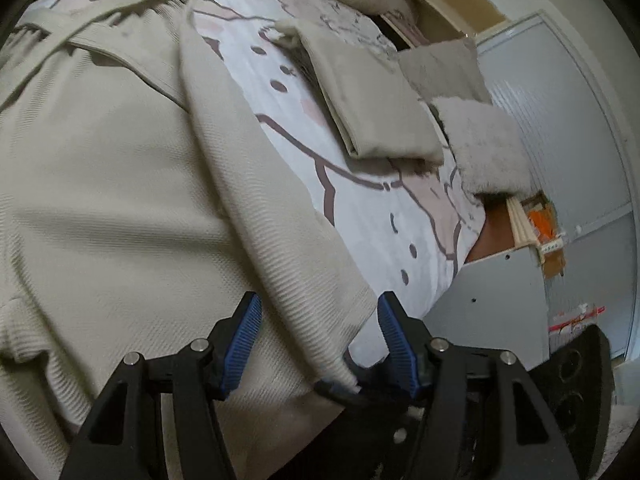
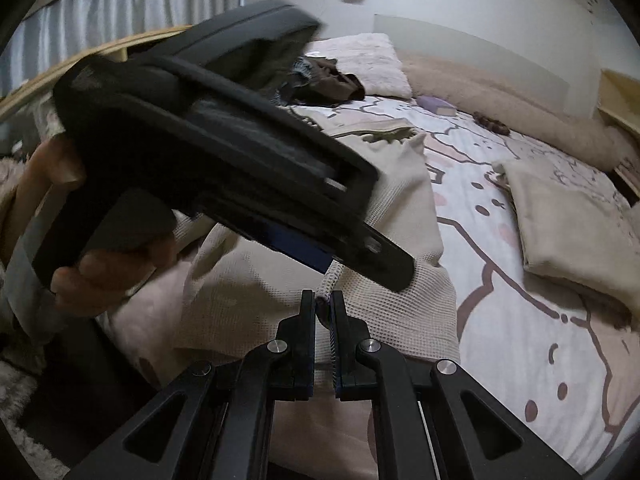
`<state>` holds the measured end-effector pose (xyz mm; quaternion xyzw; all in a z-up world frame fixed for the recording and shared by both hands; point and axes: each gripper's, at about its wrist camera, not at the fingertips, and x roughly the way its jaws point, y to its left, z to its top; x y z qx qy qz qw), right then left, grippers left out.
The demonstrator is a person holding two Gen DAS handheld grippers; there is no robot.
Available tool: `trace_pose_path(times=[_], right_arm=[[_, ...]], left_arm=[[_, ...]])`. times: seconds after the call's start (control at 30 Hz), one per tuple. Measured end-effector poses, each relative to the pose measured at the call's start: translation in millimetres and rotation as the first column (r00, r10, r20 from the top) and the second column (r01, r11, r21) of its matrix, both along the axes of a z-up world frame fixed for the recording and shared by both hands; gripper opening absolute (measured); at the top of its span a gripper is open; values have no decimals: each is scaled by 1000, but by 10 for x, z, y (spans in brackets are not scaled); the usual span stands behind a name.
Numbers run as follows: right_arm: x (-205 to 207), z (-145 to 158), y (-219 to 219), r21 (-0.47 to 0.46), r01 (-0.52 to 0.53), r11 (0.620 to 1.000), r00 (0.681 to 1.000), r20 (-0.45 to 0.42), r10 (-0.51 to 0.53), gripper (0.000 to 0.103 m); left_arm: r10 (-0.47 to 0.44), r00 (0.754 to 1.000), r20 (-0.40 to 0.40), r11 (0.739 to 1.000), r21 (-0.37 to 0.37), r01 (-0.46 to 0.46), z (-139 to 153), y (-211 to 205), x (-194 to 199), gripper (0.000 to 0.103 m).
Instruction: Fold clothes
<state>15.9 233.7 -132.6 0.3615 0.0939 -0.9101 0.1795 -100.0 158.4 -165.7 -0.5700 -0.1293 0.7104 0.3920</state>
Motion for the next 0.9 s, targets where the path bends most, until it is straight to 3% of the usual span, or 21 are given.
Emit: trace_pose_path(times=[0.03, 0.07, 0.1, 0.23, 0.33, 0.4, 0.47, 0.5, 0.53, 0.57, 0.6, 0.73, 0.9], right_arm=[[-3, -12, -16, 7, -8, 1000, 1000, 2, 8, 6], [-14, -22, -18, 11, -12, 1000, 1000, 9, 12, 7], [-28, -32, -15, 13, -13, 1000, 1000, 18, 12, 7], [-110, -80, 242, -49, 32, 998, 981, 190, -22, 7], [-140, -20, 692, -114, 153, 982, 946, 305, -112, 7], [-292, 204, 1019, -181, 238, 954, 939, 293, -179, 7], [-481, 457, 1345, -255, 314, 915, 930, 275, -243, 8], [-623, 592, 1447, -283, 328, 901, 931, 256, -258, 25], [-823, 729, 1477, -311, 318, 896, 940, 229, -254, 74], [-1040, 863, 1486, -340, 301, 891, 949, 199, -244, 95], [-1263, 986, 1450, -361, 265, 894, 962, 167, -217, 103], [-2464, 1173, 1043, -286, 150, 947, 985, 125, -119, 103], [-4018, 670, 645, -156, 114, 981, 966, 250, -73, 103]], left_arm=[[-6, 1000, -8, 1000, -6, 6, -7, 25, 6, 45], [-8, 1000, -20, 1000, -24, 8, -14, 46, 11, 23], [-3, 1000, -31, 999, -39, 2, -25, 47, 6, 10], [31, 998, -61, 998, -48, -34, -68, -22, -31, 5], [19, 985, -173, 996, -81, -33, 11, -7, 10, 5], [-23, 962, -274, 992, -123, -11, 89, 77, 95, 5], [-57, 943, -327, 990, -141, 10, 123, 162, 147, 5], [-66, 937, -343, 990, -143, 18, 132, 197, 158, 5], [-73, 932, -355, 990, -140, 24, 138, 229, 161, 5], [-75, 929, -363, 990, -135, 27, 145, 247, 159, 5], [-73, 928, -366, 992, -122, 29, 156, 245, 152, 5], [-63, 926, -373, 998, -46, 49, 215, 210, 133, 5], [-56, 932, -358, 996, 42, 76, 250, 117, 80, 5]])
